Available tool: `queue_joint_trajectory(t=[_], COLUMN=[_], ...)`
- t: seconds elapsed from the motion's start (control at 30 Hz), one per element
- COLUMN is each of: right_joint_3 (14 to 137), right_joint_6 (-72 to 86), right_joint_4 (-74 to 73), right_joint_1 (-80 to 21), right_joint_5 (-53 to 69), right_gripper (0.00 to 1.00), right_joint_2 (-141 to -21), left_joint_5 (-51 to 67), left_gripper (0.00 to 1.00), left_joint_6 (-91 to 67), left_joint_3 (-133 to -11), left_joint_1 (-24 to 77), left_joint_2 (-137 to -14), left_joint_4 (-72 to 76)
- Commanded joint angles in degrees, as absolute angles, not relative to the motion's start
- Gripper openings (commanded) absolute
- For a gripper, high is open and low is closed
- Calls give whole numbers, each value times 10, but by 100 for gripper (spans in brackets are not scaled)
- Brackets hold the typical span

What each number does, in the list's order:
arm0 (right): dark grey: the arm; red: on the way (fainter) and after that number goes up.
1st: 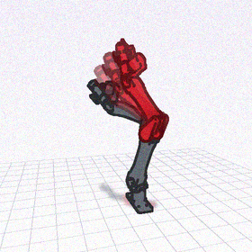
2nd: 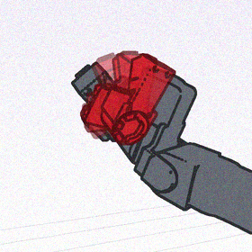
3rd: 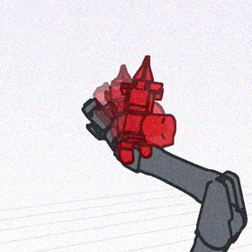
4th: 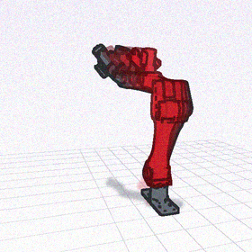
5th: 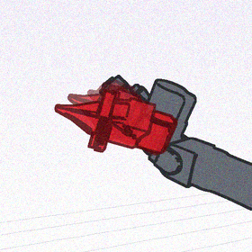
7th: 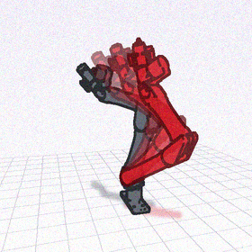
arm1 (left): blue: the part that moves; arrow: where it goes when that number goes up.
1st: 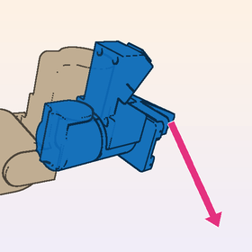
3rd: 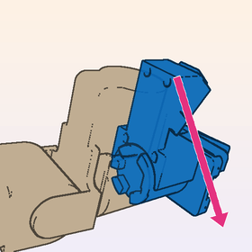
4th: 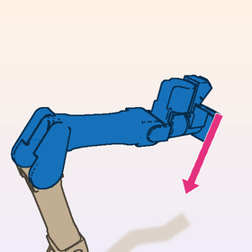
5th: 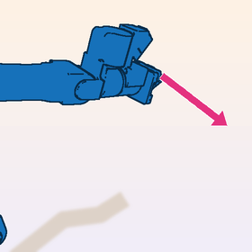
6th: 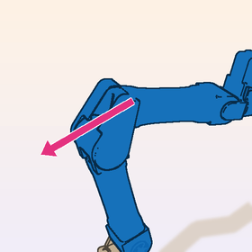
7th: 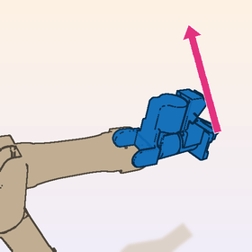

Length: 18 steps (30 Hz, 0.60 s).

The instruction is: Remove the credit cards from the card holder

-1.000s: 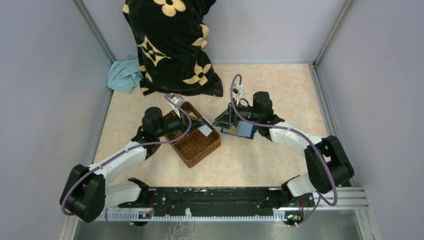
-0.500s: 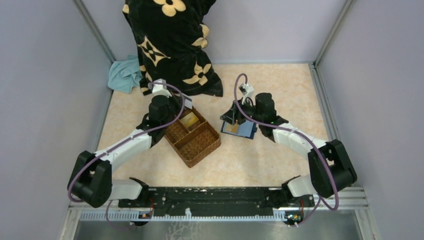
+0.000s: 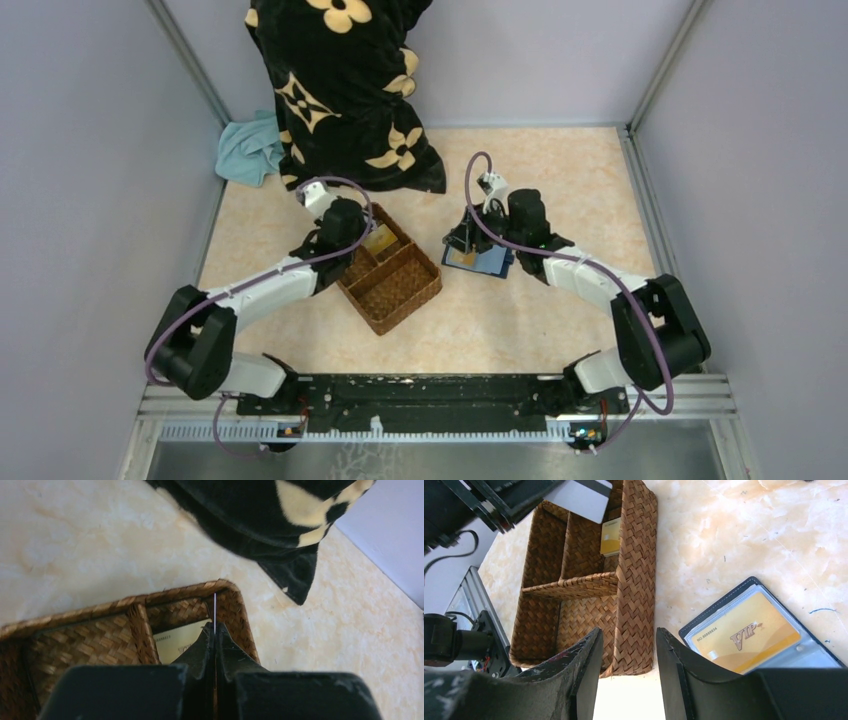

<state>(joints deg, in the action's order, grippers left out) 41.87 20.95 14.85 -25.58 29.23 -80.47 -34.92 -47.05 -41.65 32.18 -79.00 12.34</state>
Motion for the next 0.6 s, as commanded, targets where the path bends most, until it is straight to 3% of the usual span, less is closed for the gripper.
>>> queue_joint_trajectory(t=[0.0,0.57], right_joint_3=[417,404], right_joint_6=[199,187], right_joint_4=[168,160], right_joint_1=[-255,-255], right_joint_5=[291,280], right_gripper=[44,44], right_joint_2=[-810,-813], left_joint_5=[-420,-474], left_gripper=[0,8], left_joint_6=[-581,-664], left_joint_3=[-434,-455], left_joint_1=[351,397], left_joint_2=[-821,-926], left_joint_4=[82,127])
